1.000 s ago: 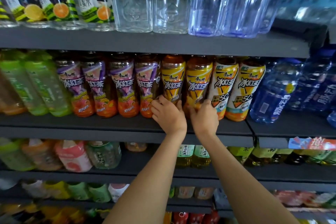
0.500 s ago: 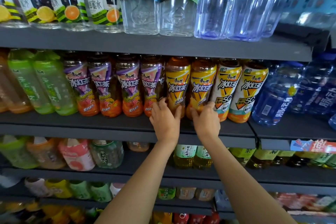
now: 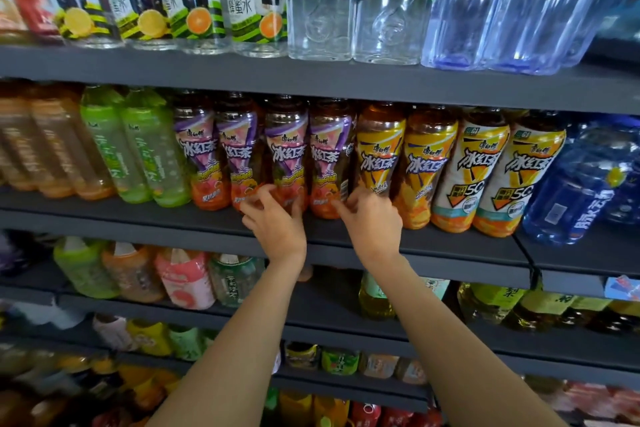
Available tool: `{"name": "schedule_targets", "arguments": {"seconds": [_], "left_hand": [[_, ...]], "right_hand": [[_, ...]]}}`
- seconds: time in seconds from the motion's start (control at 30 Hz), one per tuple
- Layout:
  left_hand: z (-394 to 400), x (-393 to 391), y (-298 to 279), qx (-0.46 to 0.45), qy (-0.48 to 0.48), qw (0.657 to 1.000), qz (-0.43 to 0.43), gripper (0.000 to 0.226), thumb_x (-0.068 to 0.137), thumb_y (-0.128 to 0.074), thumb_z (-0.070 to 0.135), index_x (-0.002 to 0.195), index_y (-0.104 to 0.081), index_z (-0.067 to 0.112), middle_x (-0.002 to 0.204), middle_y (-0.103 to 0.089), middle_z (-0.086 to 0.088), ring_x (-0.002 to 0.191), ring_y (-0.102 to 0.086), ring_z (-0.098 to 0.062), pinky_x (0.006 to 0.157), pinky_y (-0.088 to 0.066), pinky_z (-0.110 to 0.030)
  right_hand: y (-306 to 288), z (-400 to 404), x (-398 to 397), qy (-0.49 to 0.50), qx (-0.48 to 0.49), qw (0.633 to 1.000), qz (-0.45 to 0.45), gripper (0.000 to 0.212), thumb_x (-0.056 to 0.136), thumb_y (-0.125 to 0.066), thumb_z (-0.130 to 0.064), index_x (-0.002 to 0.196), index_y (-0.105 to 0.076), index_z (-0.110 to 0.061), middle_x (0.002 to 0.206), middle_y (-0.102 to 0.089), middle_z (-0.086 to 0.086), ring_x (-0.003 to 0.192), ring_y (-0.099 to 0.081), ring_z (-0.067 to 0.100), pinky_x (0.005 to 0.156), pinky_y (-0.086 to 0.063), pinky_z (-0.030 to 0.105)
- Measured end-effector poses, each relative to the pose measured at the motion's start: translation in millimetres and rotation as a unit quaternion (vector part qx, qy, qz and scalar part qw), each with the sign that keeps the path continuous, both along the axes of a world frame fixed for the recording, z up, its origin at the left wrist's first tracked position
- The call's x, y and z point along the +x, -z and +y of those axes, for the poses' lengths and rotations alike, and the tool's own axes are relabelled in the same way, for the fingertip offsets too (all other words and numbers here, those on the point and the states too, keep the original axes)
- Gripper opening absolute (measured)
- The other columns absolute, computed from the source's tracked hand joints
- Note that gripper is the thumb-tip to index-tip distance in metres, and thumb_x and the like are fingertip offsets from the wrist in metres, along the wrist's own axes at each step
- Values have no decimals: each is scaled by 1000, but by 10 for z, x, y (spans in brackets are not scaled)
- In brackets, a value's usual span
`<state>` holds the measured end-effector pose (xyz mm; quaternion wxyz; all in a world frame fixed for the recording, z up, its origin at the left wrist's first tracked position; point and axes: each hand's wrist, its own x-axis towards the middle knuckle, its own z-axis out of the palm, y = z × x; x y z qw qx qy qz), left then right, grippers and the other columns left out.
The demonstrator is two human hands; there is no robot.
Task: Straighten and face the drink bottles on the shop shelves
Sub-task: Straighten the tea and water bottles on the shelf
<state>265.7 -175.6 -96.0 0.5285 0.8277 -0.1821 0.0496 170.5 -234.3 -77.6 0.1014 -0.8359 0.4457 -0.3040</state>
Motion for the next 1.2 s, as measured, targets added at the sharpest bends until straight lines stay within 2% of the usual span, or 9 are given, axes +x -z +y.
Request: {"name": "schedule_targets", "arguments": {"seconds": [0.2,0.47,0.6,0.73,0.8,0.9,1.03,1.1,1.2], "left_hand": [[45,155,8,67,13,997,-31,50,86,-65,23,128,-43,6,130,-35,-17,114,-43,-34,93,-40,-41],[100,215,11,75,35,996,-24,44,89,-60,30,127,-46,10,132,-34,-13,119,-41,-32,97,-34,-45],[171,105,46,37,42,998,-41,40,89,-61,29,121,-48,7,129,-38,-14,117,-41,-32,95,-34,-44],[110,19,-34,-13,50,998,-44,43,90,-60,25,124,-46,4,125,-44,-15,115,-45,-30,94,-36,-40],[58,-60,-113,-55,46,994,-80,37,89,-61,20,119,-50,3,118,-49,-14,109,-49,-28,91,-37,-36],[-37,-307,-163,-76,97,982,-144,31,85,-63,16,111,-53,3,111,-52,-14,105,-50,-27,88,-35,-29],[-180,-662,-133,-68,169,969,-169,33,83,-66,15,112,-53,4,109,-53,-13,103,-50,-27,87,-39,-32],[-230,-776,-109,-63,206,959,-186,34,83,-66,14,113,-53,5,110,-52,-12,103,-50,-25,86,-38,-29],[-315,-890,-68,-51,254,947,-191,33,84,-64,12,113,-52,6,110,-51,-11,102,-51,-24,86,-39,-29]], "right_hand": [[-15,38,221,10,14,999,31,38,91,-55,-43,104,-53,-8,102,-66,11,96,-64,31,72,-49,35],[-6,55,223,16,13,1000,8,38,92,-53,-43,104,-58,-7,100,-67,12,96,-63,30,70,-48,35],[-34,23,86,25,20,998,-52,36,91,-54,-43,100,-62,-9,84,-69,12,85,-65,31,67,-50,35],[-83,-87,-137,34,13,995,-90,31,92,-56,-39,91,-67,-10,77,-70,9,74,-66,28,59,-49,31],[-95,-161,-294,66,10,992,-109,32,91,-56,-40,87,-67,-10,73,-69,9,73,-65,28,57,-49,30],[-84,-261,-520,107,34,988,-109,32,90,-59,-39,93,-66,-9,80,-69,11,80,-64,30,58,-46,31],[-52,-248,-581,62,65,995,-51,30,89,-61,-36,103,-61,-9,93,-67,11,86,-63,31,65,-49,35],[-68,-242,-666,69,61,993,-75,26,90,-60,-33,104,-62,-11,94,-68,11,84,-64,30,66,-52,37],[-98,-313,-961,139,76,978,-135,27,91,-59,-32,103,-65,-8,96,-69,10,85,-62,26,66,-47,32]]}}
